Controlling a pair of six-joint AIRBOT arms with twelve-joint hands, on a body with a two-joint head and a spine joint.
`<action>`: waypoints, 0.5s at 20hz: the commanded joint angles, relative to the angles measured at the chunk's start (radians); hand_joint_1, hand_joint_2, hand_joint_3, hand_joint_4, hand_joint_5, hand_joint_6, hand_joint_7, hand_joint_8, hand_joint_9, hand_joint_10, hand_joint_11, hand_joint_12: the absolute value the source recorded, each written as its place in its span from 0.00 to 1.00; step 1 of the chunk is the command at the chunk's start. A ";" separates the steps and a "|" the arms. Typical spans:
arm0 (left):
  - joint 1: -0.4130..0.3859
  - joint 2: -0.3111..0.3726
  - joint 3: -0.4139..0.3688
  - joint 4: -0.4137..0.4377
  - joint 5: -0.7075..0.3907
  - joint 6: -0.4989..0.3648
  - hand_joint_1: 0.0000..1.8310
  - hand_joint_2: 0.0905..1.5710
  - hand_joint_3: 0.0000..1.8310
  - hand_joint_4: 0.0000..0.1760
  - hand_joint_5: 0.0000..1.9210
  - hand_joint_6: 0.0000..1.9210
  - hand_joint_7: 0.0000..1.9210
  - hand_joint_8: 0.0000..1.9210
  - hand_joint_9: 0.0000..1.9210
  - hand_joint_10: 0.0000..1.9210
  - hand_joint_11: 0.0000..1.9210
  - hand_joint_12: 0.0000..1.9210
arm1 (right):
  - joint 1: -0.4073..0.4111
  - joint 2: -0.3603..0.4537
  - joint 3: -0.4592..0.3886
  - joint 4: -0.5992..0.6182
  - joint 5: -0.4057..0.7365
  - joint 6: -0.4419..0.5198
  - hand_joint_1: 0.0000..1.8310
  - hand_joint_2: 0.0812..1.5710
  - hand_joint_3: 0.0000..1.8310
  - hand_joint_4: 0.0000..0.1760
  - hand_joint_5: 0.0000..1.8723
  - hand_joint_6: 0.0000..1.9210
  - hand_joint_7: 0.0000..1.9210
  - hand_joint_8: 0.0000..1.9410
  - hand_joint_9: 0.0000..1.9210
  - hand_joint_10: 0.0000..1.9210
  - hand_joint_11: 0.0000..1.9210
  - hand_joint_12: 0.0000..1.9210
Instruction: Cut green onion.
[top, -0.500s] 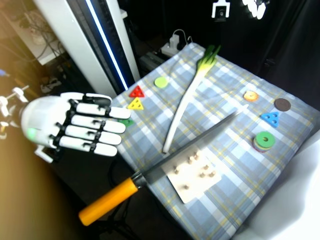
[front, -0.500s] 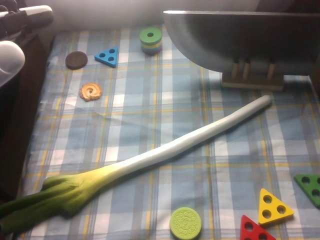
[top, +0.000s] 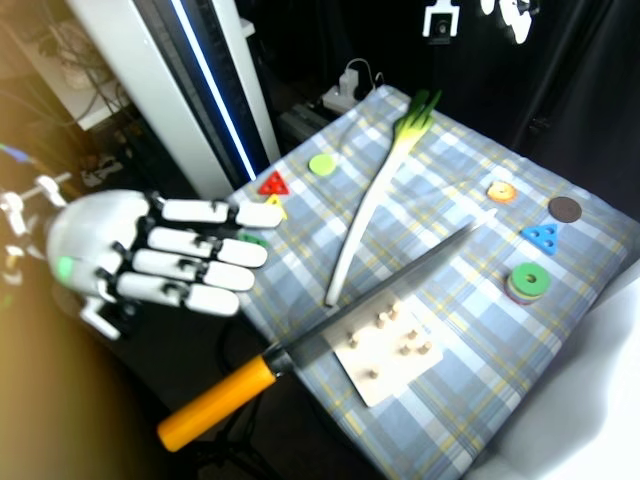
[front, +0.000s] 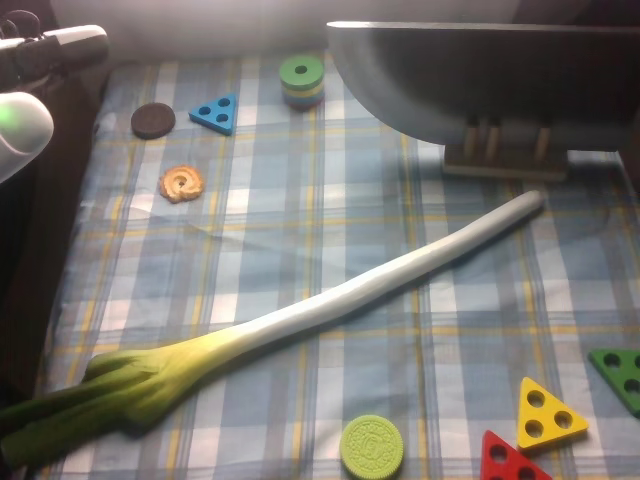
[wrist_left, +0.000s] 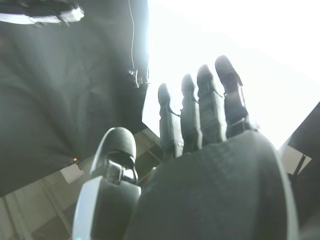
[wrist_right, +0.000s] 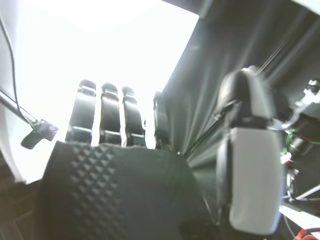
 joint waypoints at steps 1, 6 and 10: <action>-0.007 -0.001 0.006 -0.008 -0.119 -0.010 0.06 0.85 0.00 0.44 0.23 0.00 0.16 0.00 0.13 0.00 0.00 0.28 | 0.023 0.002 0.018 0.022 0.042 0.002 0.50 0.49 0.00 1.00 0.00 0.00 0.00 0.00 0.00 0.00 0.00 0.00; -0.007 -0.005 0.007 -0.005 -0.106 -0.013 0.06 0.85 0.00 0.41 0.23 0.00 0.18 0.00 0.14 0.00 0.00 0.28 | 0.100 -0.003 0.101 0.020 -0.173 -0.015 0.49 0.52 0.00 1.00 0.00 0.00 0.00 0.00 0.00 0.00 0.00 0.00; -0.007 -0.011 0.007 -0.005 -0.102 -0.017 0.09 0.86 0.00 0.37 0.24 0.00 0.20 0.00 0.15 0.00 0.00 0.32 | 0.171 -0.030 0.151 0.020 -0.292 -0.049 0.57 0.53 0.01 1.00 0.00 0.00 0.00 0.00 0.00 0.00 0.00 0.00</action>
